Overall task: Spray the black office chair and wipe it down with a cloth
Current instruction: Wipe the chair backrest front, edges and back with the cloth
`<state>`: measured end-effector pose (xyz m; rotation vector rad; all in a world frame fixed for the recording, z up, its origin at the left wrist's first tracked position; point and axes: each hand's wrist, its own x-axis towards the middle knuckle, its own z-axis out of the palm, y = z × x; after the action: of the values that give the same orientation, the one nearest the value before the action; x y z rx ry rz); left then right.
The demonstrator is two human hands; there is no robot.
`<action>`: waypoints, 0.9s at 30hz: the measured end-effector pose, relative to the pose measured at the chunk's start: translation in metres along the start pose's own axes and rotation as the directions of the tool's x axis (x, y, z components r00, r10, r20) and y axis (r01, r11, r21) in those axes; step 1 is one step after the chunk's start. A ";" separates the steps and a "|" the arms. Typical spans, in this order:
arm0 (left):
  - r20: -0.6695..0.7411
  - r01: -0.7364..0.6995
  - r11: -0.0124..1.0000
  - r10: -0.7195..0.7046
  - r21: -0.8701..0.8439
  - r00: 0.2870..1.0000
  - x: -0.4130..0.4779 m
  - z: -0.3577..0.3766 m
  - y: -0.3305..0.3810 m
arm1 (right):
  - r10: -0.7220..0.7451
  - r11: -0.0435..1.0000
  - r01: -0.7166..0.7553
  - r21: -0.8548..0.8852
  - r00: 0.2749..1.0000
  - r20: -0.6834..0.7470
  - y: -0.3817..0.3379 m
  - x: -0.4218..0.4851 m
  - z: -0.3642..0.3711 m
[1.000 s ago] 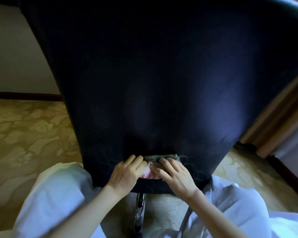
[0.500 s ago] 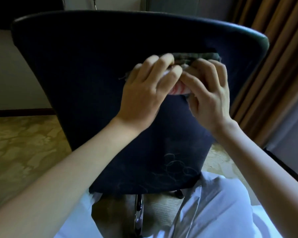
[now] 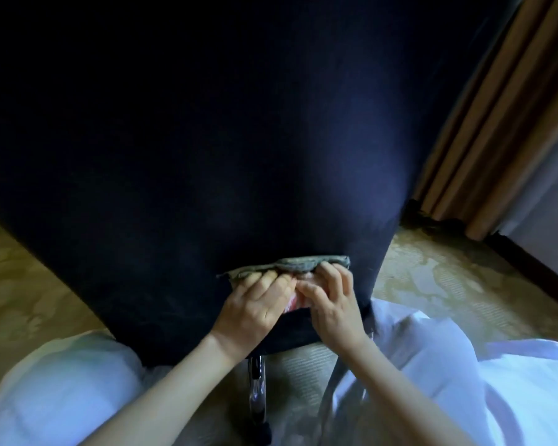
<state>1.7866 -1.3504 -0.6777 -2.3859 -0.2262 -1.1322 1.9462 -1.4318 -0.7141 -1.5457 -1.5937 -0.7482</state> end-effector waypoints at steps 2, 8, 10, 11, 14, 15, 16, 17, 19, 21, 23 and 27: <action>0.056 -0.020 1.000 0.019 0.009 0.998 -0.024 0.015 0.011 | 0.014 1.000 -0.015 0.011 0.998 0.057 0.001 -0.029 0.015; 0.161 -0.023 1.000 0.019 0.021 0.987 -0.041 0.022 0.022 | -0.065 0.997 0.069 -0.032 0.991 0.118 0.007 -0.044 0.018; 0.169 -0.034 0.999 0.034 -0.004 0.985 -0.027 0.015 0.018 | -0.085 0.996 0.087 -0.013 0.989 0.118 0.008 -0.036 0.010; 0.161 -0.035 0.999 0.036 -0.011 0.986 -0.016 0.011 0.016 | -0.074 0.997 0.076 -0.012 0.992 0.100 0.009 -0.028 0.005; 0.076 -0.036 0.999 0.036 0.002 0.996 0.032 -0.001 0.015 | -0.011 1.000 0.011 0.007 1.000 -0.025 0.019 0.006 -0.023; 0.034 -0.035 0.999 0.035 0.007 0.999 0.053 -0.005 0.015 | -0.006 1.000 0.008 0.023 0.998 -0.061 0.025 0.021 -0.038; -0.009 -0.033 0.999 0.033 0.005 0.999 0.076 -0.011 0.016 | -0.014 0.999 0.017 0.031 0.996 -0.090 0.031 0.037 -0.055; -0.050 -0.032 0.999 0.032 0.000 0.998 0.099 -0.018 0.016 | -0.023 0.999 0.026 0.028 0.993 -0.113 0.039 0.054 -0.072; -0.125 -0.028 1.000 0.028 -0.001 0.992 0.146 -0.033 0.014 | -0.035 0.999 0.037 0.006 0.988 -0.150 0.052 0.092 -0.108; -0.192 -0.024 1.000 0.025 0.008 0.981 0.191 -0.051 0.011 | -0.037 0.999 0.034 -0.018 0.980 -0.193 0.064 0.126 -0.138; -0.235 -0.030 0.999 0.035 0.028 0.971 0.223 -0.062 0.008 | -0.032 0.999 0.027 -0.027 0.975 -0.218 0.073 0.149 -0.156; -0.260 -0.060 0.993 0.085 0.101 0.962 0.221 -0.050 0.007 | 0.030 1.000 -0.027 0.015 0.960 -0.279 0.072 0.145 -0.140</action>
<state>1.8974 -1.3937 -0.4846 -2.1182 -0.0966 -1.3582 2.0422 -1.4661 -0.5257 -1.3834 -1.3619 -0.8968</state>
